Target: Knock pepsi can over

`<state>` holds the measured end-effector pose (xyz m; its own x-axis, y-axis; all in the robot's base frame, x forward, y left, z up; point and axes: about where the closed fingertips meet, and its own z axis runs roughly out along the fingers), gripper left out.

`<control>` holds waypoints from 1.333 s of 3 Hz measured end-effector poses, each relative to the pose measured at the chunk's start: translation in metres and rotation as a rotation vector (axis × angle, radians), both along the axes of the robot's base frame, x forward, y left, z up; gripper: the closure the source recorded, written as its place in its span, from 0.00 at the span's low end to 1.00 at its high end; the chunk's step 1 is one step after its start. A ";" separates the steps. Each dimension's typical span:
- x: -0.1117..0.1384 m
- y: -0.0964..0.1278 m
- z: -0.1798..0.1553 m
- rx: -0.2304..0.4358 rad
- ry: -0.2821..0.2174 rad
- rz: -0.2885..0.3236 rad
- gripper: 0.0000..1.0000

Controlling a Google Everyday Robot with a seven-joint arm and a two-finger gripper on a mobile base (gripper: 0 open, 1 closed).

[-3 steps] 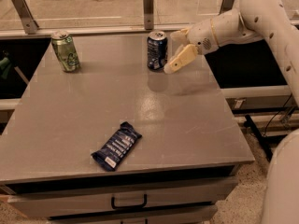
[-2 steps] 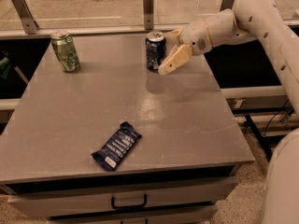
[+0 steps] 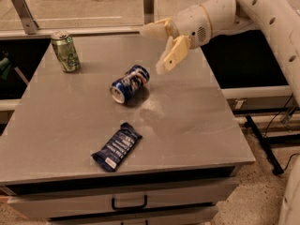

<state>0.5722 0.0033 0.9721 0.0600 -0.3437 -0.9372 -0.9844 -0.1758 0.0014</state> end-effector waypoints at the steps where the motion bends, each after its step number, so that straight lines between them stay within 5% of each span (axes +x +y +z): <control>1: -0.011 -0.009 0.020 -0.003 -0.034 -0.005 0.00; 2: 0.008 -0.048 0.034 -0.040 -0.104 -0.147 0.00; 3: 0.040 -0.097 0.049 -0.120 -0.240 -0.348 0.00; 4: 0.040 -0.097 0.049 -0.120 -0.240 -0.347 0.00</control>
Offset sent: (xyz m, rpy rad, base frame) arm 0.0469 -0.1311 0.0574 -0.1050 -0.2185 -0.4053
